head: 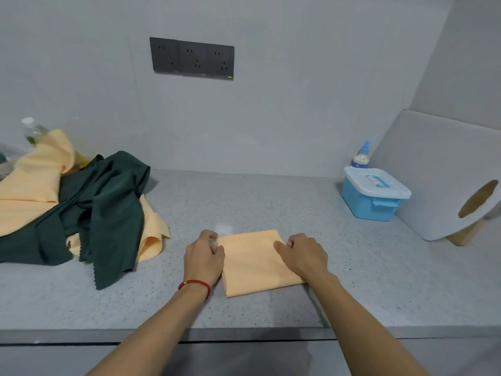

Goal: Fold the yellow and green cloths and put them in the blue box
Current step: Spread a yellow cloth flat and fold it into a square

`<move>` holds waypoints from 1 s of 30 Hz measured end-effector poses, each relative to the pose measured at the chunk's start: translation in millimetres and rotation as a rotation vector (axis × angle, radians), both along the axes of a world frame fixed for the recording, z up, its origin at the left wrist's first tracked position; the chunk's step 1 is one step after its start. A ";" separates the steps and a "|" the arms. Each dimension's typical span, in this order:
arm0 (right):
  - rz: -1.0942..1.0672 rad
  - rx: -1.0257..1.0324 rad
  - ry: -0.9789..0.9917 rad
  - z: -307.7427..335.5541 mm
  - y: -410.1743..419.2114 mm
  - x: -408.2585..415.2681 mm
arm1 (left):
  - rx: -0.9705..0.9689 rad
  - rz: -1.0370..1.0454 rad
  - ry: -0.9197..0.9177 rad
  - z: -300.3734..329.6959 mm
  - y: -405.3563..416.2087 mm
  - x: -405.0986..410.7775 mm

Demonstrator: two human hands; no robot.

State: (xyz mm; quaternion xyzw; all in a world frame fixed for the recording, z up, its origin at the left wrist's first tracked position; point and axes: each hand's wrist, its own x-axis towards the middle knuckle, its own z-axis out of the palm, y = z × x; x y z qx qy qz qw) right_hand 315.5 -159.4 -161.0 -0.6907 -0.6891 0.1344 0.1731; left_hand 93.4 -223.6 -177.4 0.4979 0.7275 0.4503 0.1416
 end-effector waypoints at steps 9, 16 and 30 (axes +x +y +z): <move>0.576 0.040 -0.306 -9.6 -12.1 -11.3 | -0.078 -0.002 0.072 11.4 9.6 -2.3; 0.524 -0.048 -0.379 -18.9 -12.7 -19.5 | -0.114 -0.373 0.826 12.8 7.9 49.9; 0.369 -0.056 -0.320 -25.9 4.0 -11.8 | -0.585 -0.421 0.660 -2.1 25.9 -20.6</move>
